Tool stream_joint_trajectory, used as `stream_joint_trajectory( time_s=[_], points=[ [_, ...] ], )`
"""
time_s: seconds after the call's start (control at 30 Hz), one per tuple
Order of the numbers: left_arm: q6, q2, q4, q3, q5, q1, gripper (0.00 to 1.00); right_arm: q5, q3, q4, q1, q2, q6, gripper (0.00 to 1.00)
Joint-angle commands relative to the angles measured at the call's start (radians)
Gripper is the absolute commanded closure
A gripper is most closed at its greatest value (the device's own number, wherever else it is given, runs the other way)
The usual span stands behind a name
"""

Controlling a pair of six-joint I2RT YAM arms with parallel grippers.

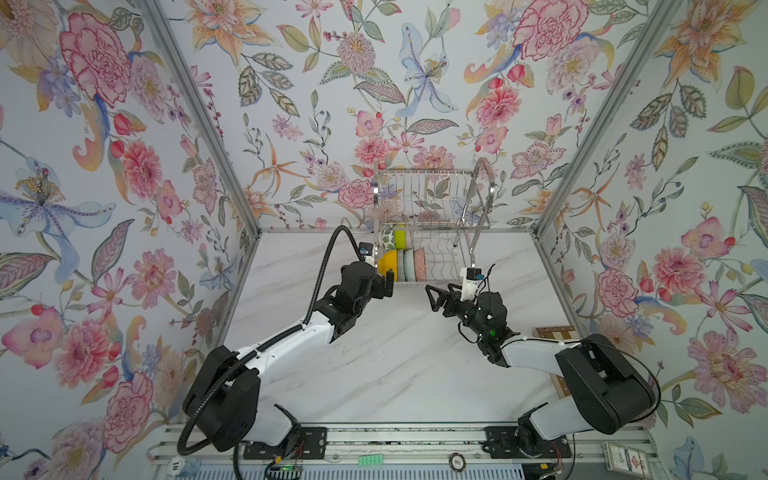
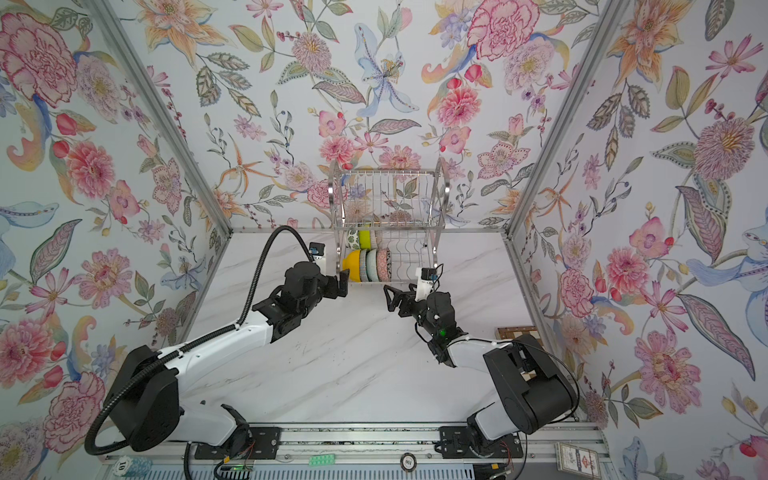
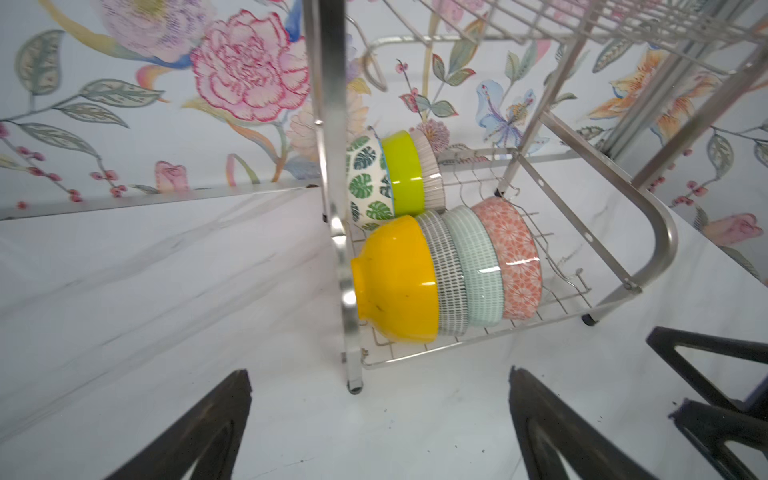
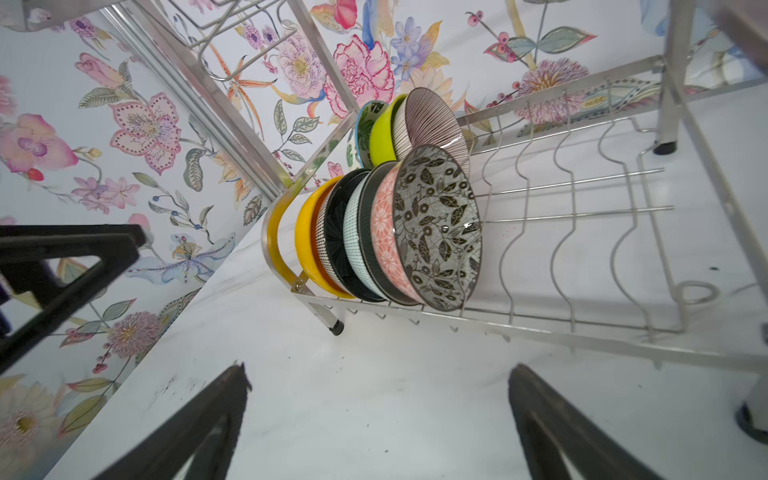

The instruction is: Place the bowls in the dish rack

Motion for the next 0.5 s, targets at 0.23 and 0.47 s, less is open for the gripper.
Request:
stream_joint_trajectory(
  time_s=[0.23,0.47],
  points=[
    [0.161,-0.250,-0.003,-0.214,-0.346,0.233,0.01,0.522,0.032,-0.475,-0.118,-0.257,0.053,0.01],
    [0.218,-0.178,0.252,-0.375,-0.426,0.401,0.01,0.783,0.038,-0.645,-0.210,-0.371,-0.120,0.01]
  ],
)
